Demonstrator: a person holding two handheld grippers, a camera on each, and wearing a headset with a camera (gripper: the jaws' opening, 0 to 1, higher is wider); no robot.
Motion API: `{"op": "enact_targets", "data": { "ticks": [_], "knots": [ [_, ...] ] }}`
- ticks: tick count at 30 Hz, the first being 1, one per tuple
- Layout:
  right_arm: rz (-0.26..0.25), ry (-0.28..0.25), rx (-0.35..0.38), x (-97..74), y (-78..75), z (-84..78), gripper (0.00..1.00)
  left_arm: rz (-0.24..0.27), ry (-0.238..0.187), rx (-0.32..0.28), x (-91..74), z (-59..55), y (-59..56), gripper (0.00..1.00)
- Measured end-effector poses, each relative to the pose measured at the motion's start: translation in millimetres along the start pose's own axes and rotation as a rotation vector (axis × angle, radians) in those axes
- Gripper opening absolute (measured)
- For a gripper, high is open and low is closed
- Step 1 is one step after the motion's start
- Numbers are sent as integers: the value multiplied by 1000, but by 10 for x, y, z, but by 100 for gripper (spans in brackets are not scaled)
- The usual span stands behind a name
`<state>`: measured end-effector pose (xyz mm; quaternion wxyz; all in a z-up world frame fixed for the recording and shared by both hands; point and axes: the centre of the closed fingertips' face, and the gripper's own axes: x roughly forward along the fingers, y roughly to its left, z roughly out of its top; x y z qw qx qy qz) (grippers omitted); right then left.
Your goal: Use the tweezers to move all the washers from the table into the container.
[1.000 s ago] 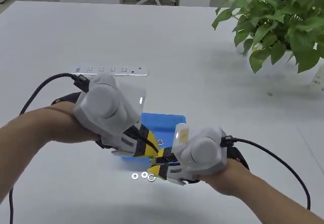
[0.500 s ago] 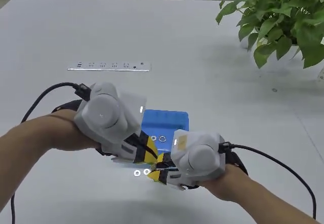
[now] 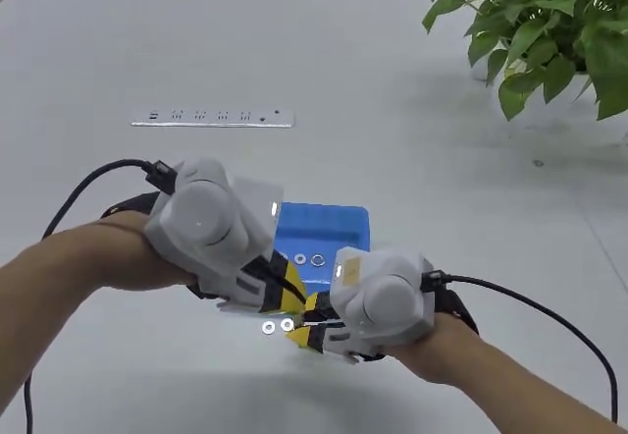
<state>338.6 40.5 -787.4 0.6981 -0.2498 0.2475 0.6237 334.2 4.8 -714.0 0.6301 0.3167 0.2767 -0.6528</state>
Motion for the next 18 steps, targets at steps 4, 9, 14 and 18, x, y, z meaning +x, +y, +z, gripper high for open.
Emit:
{"op": "enact_targets", "data": {
  "ticks": [4, 9, 14, 18],
  "knots": [
    [1, 0, 5, -3, 4, -4, 11, 0, -5, -6, 6, 5, 0, 5],
    [0, 5, -1, -4, 4, -16, 10, -1, -8, -5, 13, 19, 0, 5],
    [0, 6, 12, -1, -5, -19, 9, 0, -9, -7, 13, 18, 5, 5],
    [-1, 9, 18, -1, -4, -19, 9, 1, -6, -4, 15, 19, 6, 5]
  ]
}}
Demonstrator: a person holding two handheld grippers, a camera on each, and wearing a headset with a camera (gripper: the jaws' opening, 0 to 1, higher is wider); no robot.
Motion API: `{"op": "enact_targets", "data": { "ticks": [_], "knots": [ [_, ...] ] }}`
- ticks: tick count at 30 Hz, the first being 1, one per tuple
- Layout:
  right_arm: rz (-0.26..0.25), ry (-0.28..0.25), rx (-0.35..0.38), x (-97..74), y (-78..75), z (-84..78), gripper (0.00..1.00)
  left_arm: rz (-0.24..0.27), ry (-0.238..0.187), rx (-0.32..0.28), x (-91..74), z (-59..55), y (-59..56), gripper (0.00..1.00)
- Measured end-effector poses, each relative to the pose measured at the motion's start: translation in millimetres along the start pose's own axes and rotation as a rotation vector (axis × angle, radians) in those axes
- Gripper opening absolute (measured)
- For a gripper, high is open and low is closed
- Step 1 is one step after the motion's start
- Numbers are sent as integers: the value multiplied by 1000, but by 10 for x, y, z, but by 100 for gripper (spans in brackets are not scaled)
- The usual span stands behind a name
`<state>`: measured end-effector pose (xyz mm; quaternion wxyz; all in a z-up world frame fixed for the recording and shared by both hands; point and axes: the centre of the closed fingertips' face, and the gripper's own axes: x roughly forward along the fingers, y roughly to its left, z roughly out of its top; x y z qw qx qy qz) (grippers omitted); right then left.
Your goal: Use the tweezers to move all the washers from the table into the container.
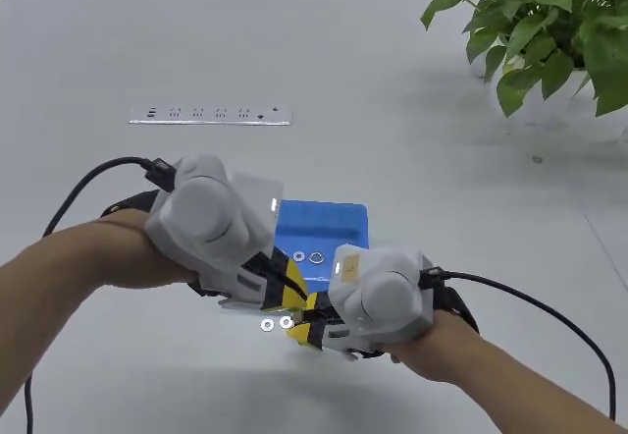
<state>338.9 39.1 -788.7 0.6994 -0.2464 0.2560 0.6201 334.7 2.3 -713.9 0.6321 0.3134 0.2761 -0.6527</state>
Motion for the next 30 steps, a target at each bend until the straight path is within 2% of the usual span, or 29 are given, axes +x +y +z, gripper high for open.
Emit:
{"op": "enact_targets", "data": {
  "ticks": [15, 30],
  "knots": [
    [-4, -1, -3, -60, 42, 21, 9, -1, 2, 12, -29, 48, -37, 5],
    [-9, -2, -24, -240, 59, 212, 9, 6, 2, 33, -218, 230, -70, 5]
  ]
}}
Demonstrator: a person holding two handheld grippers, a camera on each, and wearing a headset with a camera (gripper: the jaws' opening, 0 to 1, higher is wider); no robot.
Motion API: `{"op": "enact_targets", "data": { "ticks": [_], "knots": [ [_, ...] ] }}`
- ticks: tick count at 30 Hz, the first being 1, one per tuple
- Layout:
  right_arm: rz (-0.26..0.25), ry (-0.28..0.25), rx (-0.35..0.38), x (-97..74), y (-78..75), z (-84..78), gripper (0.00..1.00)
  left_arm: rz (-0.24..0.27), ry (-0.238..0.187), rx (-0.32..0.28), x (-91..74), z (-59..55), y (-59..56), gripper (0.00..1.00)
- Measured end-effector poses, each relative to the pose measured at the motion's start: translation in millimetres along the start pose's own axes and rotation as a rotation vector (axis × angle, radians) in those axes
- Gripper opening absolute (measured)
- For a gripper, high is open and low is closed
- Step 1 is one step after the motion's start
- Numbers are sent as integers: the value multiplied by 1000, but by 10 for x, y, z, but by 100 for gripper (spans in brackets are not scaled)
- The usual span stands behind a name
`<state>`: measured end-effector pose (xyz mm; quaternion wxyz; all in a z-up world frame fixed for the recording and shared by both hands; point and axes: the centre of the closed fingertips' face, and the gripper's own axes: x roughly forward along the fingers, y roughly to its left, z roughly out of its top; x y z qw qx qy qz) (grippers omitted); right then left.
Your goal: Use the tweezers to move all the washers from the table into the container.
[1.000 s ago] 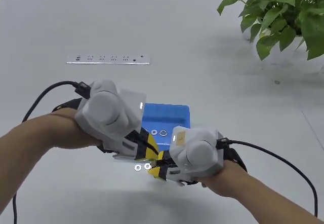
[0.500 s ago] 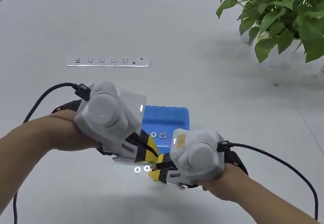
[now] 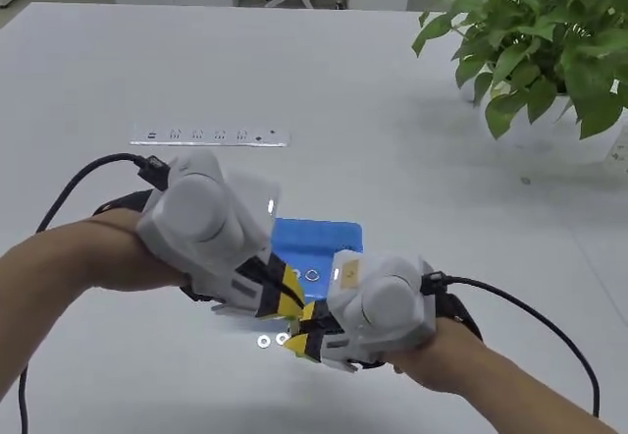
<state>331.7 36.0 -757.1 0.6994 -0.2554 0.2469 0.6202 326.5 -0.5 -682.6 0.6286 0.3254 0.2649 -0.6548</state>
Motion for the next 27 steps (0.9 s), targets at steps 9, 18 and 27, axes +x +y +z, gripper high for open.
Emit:
{"op": "enact_targets", "data": {
  "ticks": [9, 18, 27],
  "knots": [
    [-6, 2, -5, -109, -4, 98, 9, 11, -4, 12, -98, 112, -3, 5],
    [-20, 11, -23, -214, -65, 210, 9, 30, -13, 28, -215, 212, 48, 5],
    [-40, 10, -28, -318, -161, 294, 9, 44, -22, 50, -301, 319, 134, 5]
  ]
}}
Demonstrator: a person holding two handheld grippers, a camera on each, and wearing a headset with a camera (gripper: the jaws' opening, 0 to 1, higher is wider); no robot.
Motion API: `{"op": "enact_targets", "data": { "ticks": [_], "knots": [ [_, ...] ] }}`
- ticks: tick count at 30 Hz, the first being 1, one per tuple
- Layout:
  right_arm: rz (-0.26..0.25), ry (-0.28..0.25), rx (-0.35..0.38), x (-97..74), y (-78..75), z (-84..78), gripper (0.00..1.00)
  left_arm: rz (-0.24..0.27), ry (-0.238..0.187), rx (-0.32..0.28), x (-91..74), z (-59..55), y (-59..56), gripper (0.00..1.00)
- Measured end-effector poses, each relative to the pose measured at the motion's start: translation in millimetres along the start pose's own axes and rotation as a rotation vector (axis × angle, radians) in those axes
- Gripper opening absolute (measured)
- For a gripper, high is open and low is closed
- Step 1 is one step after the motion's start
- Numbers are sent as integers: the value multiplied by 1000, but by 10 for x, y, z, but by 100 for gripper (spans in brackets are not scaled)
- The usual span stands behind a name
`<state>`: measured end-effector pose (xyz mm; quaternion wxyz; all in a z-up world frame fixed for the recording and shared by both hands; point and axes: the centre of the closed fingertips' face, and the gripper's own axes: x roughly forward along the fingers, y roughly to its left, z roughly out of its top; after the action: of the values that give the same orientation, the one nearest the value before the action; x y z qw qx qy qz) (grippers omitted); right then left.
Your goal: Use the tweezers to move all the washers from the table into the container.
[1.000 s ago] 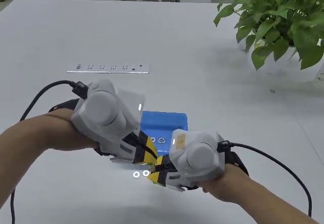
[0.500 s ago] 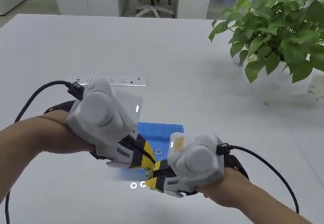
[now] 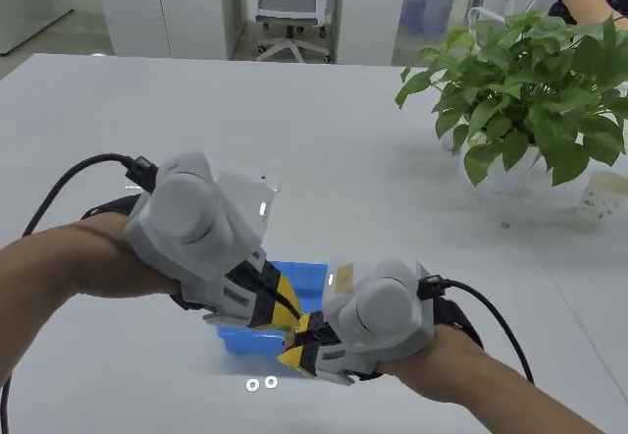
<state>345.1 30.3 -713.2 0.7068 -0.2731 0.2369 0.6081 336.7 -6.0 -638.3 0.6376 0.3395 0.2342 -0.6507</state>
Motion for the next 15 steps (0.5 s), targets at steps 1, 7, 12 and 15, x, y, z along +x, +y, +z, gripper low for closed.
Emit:
{"op": "enact_targets", "data": {
  "ticks": [1, 7, 12, 15],
  "knots": [
    [-3, -2, 1, -12, -20, 9, 9, 1, -1, 2, -6, 10, 9, 5],
    [-19, -11, 6, -49, -106, 42, 9, 6, -8, 15, -29, 57, 91, 5],
    [-35, -15, 10, -71, -212, 30, 9, 7, -16, 25, -17, 74, 176, 5],
    [-43, -16, 10, -81, -272, 17, 9, 6, -22, 33, 3, 94, 231, 5]
  ]
}}
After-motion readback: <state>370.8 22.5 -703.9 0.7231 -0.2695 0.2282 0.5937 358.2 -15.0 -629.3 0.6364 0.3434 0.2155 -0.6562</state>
